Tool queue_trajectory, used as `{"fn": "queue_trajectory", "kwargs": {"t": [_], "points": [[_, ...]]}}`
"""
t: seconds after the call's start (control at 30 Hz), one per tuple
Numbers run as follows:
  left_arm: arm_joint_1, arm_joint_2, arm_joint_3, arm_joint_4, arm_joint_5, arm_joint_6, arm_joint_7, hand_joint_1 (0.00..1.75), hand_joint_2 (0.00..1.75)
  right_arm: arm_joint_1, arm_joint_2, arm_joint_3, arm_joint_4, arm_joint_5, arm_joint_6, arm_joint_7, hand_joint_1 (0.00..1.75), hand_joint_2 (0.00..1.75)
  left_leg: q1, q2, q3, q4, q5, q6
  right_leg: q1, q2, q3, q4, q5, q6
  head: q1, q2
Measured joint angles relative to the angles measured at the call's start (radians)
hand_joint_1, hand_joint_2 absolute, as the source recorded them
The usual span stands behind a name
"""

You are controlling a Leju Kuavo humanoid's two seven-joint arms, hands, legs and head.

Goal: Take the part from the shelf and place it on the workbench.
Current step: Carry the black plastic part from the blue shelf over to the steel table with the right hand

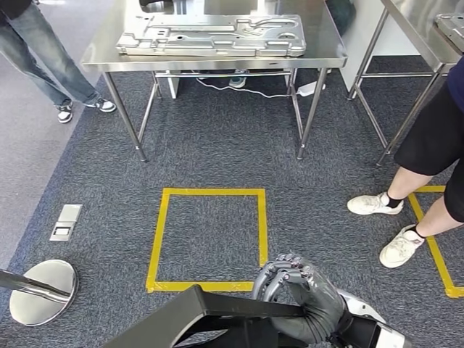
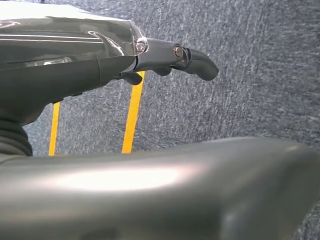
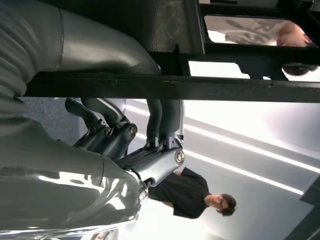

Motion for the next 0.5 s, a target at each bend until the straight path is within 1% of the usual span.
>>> {"fn": "queue_trajectory", "kwargs": {"t": [0.03,0.07,0.1,0.13,0.17,0.23,0.27,0.3,0.33,0.37,0.43,0.47,0.5], "points": [[0.000,0.000,0.000,0.000,0.000,0.000,0.000,0.00,1.75,0.000,0.000,0.000,0.000,0.000,0.000,0.000,1.75,1.75,0.003,0.001,0.010,-0.031,0.031,-0.001,-0.001,0.000,0.005,0.000,-0.003,0.002,0.000,0.000],[0.001,0.000,0.000,0.000,0.000,0.000,0.000,0.00,1.75,0.000,0.001,0.000,0.000,0.000,0.000,0.000,1.75,1.75,0.005,0.001,0.035,-0.092,0.073,-0.001,-0.002,0.000,0.011,0.000,-0.008,0.006,0.000,0.000],[0.001,0.000,0.000,0.000,0.000,0.000,0.000,0.00,1.75,0.000,0.001,0.000,0.000,0.000,0.000,0.000,1.75,1.75,0.005,0.002,0.062,-0.153,0.105,-0.001,-0.003,0.000,0.017,0.000,-0.012,0.010,0.000,0.000],[0.000,0.000,0.000,0.000,-0.001,0.000,0.000,0.00,1.75,-0.001,0.001,0.000,0.000,0.000,0.000,0.000,1.75,1.75,0.004,0.002,0.084,-0.203,0.126,0.002,-0.002,0.001,0.020,0.000,-0.015,0.014,0.000,0.000],[0.000,0.000,0.000,0.000,-0.001,0.000,0.000,0.00,1.75,-0.001,0.002,0.000,0.000,0.000,0.000,0.000,1.75,1.75,0.001,0.002,0.096,-0.233,0.131,0.007,-0.002,0.001,0.020,0.000,-0.017,0.020,-0.001,0.000],[0.000,0.000,0.000,0.000,-0.001,0.000,0.000,0.00,1.75,-0.001,0.002,0.000,0.000,0.000,0.000,0.000,1.75,1.75,-0.004,0.002,0.099,-0.245,0.122,0.019,-0.001,0.002,0.019,-0.003,-0.017,0.032,-0.001,0.000],[0.001,0.000,0.000,0.000,-0.001,0.000,0.000,0.00,1.75,-0.001,0.003,0.000,0.000,0.000,0.000,0.000,1.75,1.75,-0.003,0.002,0.101,-0.249,0.121,0.026,-0.002,0.002,0.021,-0.005,-0.018,0.038,-0.001,0.000],[0.002,0.000,0.000,0.000,-0.001,0.000,0.000,0.00,1.75,-0.002,0.003,0.000,0.000,0.000,0.000,0.000,1.75,1.75,-0.002,0.002,0.104,-0.254,0.121,0.033,-0.003,0.002,0.021,-0.001,-0.024,0.042,-0.001,0.000],[0.001,0.000,0.000,0.000,-0.001,0.000,0.000,0.00,1.75,-0.002,0.003,0.000,-0.001,0.000,0.000,0.000,1.75,1.75,-0.001,0.002,0.107,-0.258,0.122,0.041,-0.003,0.003,0.013,0.021,-0.040,0.043,-0.001,0.000],[0.000,0.000,0.000,0.000,-0.001,0.000,0.000,0.00,1.75,-0.002,0.004,0.000,-0.001,-0.001,0.000,0.000,1.75,1.75,-0.001,0.003,0.111,-0.262,0.123,0.048,-0.002,0.003,-0.007,0.065,-0.065,0.043,-0.001,0.000],[-0.001,0.000,0.000,0.000,-0.001,0.000,0.000,0.00,1.75,-0.001,0.004,0.000,0.000,-0.001,0.000,0.000,1.75,1.75,-0.007,0.003,0.114,-0.262,0.119,0.057,0.001,0.005,-0.076,0.199,-0.122,0.039,-0.001,0.000],[-0.001,0.000,0.000,0.000,-0.001,0.000,0.000,0.00,1.75,0.000,0.004,0.000,0.000,-0.001,0.000,0.000,1.75,1.75,-0.010,0.004,0.116,-0.262,0.117,0.060,0.003,0.005,-0.107,0.252,-0.135,0.037,-0.001,0.000],[0.000,0.000,0.000,0.000,-0.001,0.000,0.000,0.00,1.75,0.000,0.004,0.000,0.000,-0.001,0.000,0.000,1.75,1.75,-0.014,0.003,0.119,-0.262,0.115,0.063,0.006,0.005,-0.123,0.274,-0.129,0.034,-0.001,0.000]]}}
